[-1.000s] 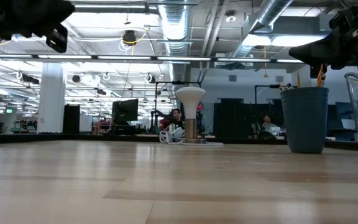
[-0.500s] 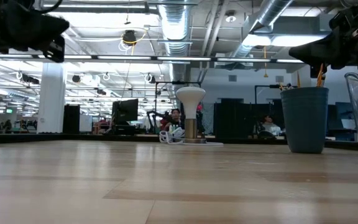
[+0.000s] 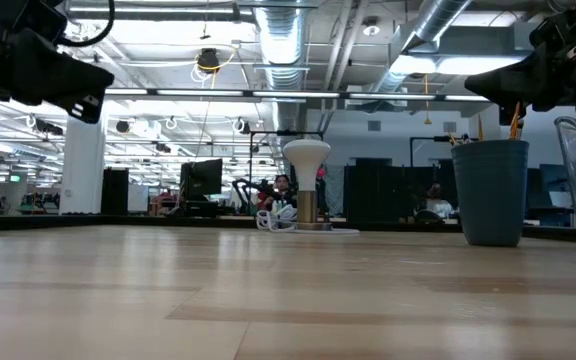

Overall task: Pick & Place Paint Supplies
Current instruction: Return to Home Position

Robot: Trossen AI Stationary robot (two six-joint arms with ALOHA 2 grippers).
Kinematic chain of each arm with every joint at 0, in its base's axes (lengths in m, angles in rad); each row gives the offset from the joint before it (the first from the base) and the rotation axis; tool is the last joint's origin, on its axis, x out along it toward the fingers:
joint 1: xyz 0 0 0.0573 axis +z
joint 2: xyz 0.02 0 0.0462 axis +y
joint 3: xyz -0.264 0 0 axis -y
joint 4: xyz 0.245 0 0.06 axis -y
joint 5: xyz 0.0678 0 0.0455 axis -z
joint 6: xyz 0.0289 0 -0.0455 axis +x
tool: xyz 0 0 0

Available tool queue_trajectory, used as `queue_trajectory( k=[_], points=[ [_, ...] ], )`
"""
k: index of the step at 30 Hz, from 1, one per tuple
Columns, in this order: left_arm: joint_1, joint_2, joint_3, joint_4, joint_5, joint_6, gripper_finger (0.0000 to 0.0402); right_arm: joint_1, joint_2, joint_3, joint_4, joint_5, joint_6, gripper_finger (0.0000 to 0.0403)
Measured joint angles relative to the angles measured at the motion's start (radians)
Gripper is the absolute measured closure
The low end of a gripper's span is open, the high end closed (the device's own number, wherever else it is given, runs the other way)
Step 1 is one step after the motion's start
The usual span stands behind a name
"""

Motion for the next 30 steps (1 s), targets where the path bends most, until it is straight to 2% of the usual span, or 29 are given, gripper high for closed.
queue_trajectory(
  k=[14, 30],
  points=[
    [0.000, 0.107, 0.000, 0.008, -0.001, 0.002, 0.0394, 0.000, 0.000, 0.000, 0.000, 0.000, 0.000, 0.0373],
    [0.000, 0.120, -0.001, 0.014, -0.001, 0.002, 0.0394, 0.000, 0.000, 0.000, 0.000, 0.000, 0.000, 0.0376]
  ],
)
